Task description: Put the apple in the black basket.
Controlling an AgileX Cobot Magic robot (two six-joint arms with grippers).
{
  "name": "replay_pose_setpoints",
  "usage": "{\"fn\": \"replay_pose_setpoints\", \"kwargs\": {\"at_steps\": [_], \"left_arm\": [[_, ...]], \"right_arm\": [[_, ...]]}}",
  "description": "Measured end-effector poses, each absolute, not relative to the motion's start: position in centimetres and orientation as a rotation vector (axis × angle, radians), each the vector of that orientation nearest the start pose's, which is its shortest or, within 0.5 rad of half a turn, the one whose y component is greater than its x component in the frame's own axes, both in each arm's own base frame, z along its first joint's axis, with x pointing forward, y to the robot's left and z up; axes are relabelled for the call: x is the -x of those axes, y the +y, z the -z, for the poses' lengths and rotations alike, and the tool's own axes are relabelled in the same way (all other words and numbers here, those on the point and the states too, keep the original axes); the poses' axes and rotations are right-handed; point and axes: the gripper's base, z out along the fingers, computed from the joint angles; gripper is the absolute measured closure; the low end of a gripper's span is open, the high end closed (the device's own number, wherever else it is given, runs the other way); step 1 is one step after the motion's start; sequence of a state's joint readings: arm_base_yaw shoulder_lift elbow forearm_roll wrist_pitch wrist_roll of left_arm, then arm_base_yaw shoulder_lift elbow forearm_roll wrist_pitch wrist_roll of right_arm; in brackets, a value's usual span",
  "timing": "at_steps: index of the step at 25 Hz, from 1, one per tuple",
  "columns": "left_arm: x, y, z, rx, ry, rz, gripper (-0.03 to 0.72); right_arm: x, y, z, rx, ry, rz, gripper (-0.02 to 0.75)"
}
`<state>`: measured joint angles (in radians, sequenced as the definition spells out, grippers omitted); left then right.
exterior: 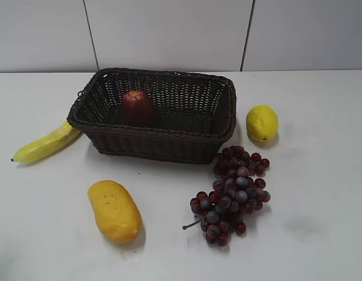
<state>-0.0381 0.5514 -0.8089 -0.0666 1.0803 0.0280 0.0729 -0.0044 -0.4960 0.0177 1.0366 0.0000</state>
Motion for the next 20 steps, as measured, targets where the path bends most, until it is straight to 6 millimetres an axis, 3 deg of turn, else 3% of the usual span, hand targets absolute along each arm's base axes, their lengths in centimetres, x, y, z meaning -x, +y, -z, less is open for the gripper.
{"fn": "replay_pose_setpoints", "kwargs": {"at_steps": [5,9,16,20], "left_arm": [[-3.2,-0.7,-32.7,-0.071,2.196,0.089,0.095],[-0.9,-0.6,-30.9,-0.070,2.125,0.087,0.096],[-0.9,-0.5,-27.6,-0.067,2.166,0.074,0.095],[-1.1,-0.5,-27.0,-0.066,2.189,0.073,0.095]], "right_arm": [[0.4,0.1,-27.8,0.074,2.019,-0.067,0.147],[0.4,0.1,-27.8,0.074,2.019,-0.067,0.147],[0.4,0.1,-27.8,0.074,2.019,-0.067,0.147],[0.4,0.1,-27.8,0.074,2.019,-0.067,0.147]]}}
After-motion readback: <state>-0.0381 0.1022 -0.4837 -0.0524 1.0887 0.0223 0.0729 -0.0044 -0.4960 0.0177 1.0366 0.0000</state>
